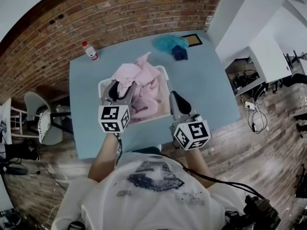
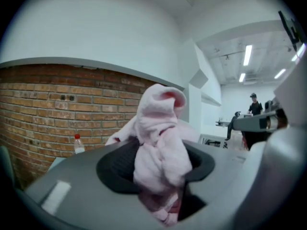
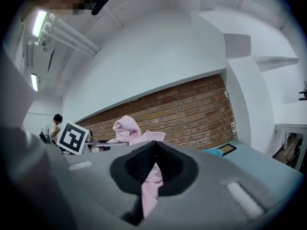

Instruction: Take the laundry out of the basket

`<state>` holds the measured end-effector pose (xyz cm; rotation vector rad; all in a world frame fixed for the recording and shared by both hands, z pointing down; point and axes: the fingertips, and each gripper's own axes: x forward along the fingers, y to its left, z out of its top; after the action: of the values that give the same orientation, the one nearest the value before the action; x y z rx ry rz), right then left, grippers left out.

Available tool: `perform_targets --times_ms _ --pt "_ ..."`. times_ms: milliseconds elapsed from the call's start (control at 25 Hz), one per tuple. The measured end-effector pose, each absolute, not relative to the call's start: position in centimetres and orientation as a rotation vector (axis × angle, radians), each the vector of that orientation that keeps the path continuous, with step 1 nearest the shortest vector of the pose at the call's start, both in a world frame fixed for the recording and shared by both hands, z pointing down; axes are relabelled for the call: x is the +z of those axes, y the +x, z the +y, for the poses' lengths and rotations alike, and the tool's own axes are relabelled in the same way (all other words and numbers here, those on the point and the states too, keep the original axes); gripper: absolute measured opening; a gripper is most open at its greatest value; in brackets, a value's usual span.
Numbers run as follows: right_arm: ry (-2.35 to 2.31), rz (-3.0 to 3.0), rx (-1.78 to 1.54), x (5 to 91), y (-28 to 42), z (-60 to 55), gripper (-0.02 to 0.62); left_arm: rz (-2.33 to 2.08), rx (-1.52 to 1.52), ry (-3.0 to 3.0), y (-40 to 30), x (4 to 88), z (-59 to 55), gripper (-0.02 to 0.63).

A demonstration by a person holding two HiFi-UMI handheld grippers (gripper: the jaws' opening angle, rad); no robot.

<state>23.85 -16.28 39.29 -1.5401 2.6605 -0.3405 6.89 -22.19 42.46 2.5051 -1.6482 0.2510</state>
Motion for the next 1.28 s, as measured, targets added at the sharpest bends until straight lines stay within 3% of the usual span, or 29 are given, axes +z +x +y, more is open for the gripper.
perform_targets --times_ms 640,1200,1280 --pt "-1.336 2.728 -0.189 34.6 14.6 -16.5 -0.003 -1.84 0.056 2.523 -1.7 34.0 -19.8 0.221" --pt "-1.259 2.794 -0.171 34.4 3.5 -14.6 -0.003 -1.859 -0.204 2.421 -13.2 32.8 -16.6 0.167" --pt "-1.254 2.802 -0.168 34.3 2.1 -14.5 -0.003 -1.872 -0.242 2.412 -14.9 32.4 -16.2 0.101"
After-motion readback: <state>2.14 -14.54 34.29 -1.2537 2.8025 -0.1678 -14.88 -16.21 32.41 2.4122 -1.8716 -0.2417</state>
